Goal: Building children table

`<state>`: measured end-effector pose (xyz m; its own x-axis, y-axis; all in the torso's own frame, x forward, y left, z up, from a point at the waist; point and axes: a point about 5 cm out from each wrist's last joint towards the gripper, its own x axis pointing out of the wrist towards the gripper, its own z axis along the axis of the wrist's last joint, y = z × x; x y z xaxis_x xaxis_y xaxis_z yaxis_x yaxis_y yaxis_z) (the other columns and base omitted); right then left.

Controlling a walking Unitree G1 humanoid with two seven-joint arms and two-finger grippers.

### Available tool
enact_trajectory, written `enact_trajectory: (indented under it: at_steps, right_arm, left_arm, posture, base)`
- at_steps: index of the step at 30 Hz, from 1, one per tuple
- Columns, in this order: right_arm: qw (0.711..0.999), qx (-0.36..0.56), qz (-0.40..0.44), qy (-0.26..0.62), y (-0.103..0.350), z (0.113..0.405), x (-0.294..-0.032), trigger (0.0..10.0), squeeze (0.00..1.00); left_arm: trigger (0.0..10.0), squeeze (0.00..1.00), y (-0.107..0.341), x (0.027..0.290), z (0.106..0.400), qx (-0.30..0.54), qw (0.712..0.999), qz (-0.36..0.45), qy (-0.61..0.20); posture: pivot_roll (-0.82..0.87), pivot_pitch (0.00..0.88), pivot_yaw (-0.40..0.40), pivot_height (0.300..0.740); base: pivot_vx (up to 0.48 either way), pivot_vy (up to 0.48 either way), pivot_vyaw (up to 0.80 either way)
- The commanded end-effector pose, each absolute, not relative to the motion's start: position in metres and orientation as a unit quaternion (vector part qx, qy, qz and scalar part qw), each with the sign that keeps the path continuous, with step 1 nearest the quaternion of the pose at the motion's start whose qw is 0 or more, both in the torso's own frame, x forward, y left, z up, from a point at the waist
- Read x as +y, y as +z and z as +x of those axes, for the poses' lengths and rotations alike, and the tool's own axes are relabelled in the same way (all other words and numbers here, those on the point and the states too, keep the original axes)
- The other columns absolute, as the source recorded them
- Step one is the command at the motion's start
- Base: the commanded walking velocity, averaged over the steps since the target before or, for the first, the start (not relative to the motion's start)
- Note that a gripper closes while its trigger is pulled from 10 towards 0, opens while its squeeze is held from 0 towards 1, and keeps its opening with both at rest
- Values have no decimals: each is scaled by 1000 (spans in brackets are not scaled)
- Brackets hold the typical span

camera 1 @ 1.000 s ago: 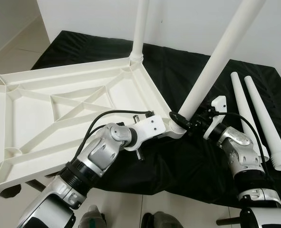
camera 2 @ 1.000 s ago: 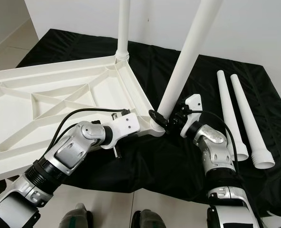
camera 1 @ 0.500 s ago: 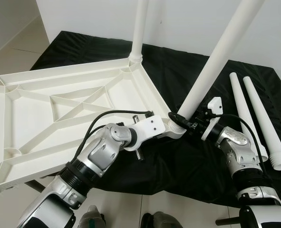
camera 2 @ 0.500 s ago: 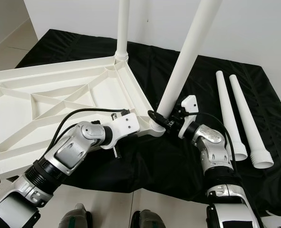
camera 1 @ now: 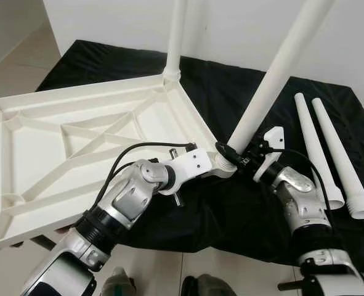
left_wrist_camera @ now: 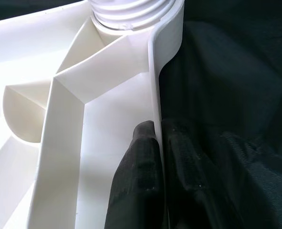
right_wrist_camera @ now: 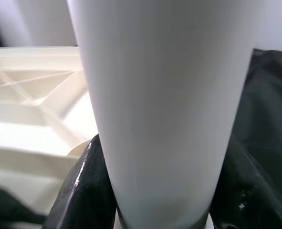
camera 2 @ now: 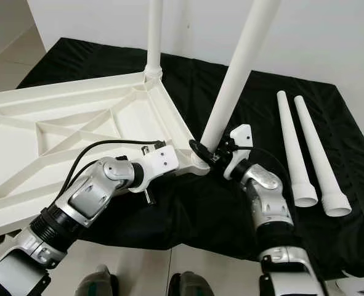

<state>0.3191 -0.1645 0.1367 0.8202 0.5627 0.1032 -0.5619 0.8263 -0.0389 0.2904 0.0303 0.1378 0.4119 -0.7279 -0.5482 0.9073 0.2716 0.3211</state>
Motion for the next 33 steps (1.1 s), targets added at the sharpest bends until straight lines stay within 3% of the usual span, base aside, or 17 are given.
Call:
enact_trajectory:
  at_steps: [1, 10, 15, 19, 29, 30, 33]
  right_arm:
    - [976, -71, 37, 200, 144, 321, -174, 10000, 0]
    - [993, -66, 60, 81, 143, 320, -149, 10000, 0]
    - [993, -65, 62, 73, 143, 320, -146, 10000, 0]
    - [996, -60, 61, 0, 143, 318, -130, 10000, 0]
    - [991, -89, 94, 14, 153, 313, -119, 10000, 0]
    - [991, -91, 101, 16, 153, 313, -121, 10000, 1000]
    - [989, -98, 109, 20, 154, 311, -123, 10000, 1000]
  left_arm:
    - [10000, 0, 144, 24, 285, 125, 781, 303, -532]
    - [10000, 0, 144, 24, 286, 124, 781, 303, -532]
    - [10000, 0, 144, 24, 285, 124, 781, 303, -532]
    - [10000, 0, 145, 24, 286, 123, 780, 303, -533]
    - [10000, 0, 144, 23, 285, 123, 779, 303, -534]
    - [10000, 0, 143, 23, 285, 123, 779, 303, -535]
    - [10000, 0, 143, 22, 284, 123, 779, 302, -535]
  posture:
    - [3, 34, -93, 740]
    - [1, 36, -93, 740]
    - [1, 36, -93, 740]
    - [-8, 40, -91, 740]
    - [-13, 34, -89, 740]
    - [-13, 30, -89, 740]
    - [-11, 27, -90, 740]
  base:
    - [0, 0, 0]
    - [0, 0, 0]
    - [0, 0, 0]
    - [0, 0, 0]
    - [0, 0, 0]
    - [0, 0, 0]
    - [0, 0, 0]
